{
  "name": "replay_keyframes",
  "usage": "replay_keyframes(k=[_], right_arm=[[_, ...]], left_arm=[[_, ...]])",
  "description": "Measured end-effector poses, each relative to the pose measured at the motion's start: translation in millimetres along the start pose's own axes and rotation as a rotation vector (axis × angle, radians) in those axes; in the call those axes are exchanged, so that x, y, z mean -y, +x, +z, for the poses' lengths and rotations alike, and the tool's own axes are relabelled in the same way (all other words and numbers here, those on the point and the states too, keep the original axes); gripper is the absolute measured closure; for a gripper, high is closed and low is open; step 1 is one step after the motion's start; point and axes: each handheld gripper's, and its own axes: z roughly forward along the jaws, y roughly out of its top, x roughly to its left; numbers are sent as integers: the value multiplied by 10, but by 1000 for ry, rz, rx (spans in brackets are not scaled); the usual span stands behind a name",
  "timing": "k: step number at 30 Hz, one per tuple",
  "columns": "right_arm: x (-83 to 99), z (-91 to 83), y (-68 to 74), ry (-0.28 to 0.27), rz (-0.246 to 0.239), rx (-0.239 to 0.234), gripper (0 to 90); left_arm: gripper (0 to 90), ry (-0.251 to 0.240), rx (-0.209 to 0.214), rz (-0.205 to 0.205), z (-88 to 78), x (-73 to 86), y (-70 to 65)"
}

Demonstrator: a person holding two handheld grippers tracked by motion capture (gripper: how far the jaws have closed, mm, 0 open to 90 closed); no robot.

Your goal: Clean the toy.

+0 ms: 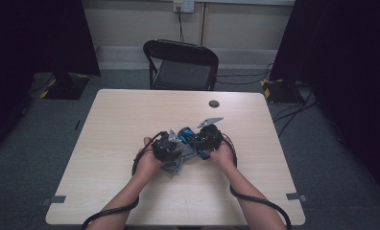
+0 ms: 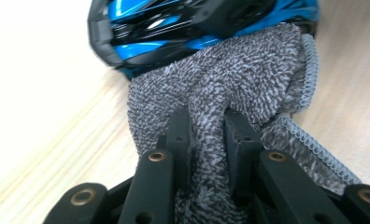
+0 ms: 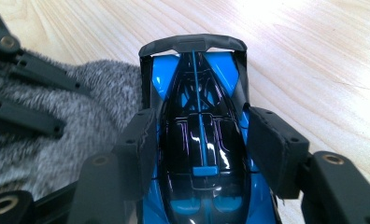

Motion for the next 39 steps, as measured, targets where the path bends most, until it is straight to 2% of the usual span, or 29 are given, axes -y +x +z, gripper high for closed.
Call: replay_keyframes(k=[16,25,32,39], right_arm=[[5,-1,0,-3,2,0,437],[7,1,-2,-7,2,-1,437],[8,0,-2,-6,2,-1,437],[7,1,-3,-6,2,-2,437]], left_arm=[[744,3,-27,-47,-22,31,187],[747,2,-60,-99,-73,96,318],[748,-7,-87,-133,-183,185,411],[749,-29,-85,-144,-328,209,437]])
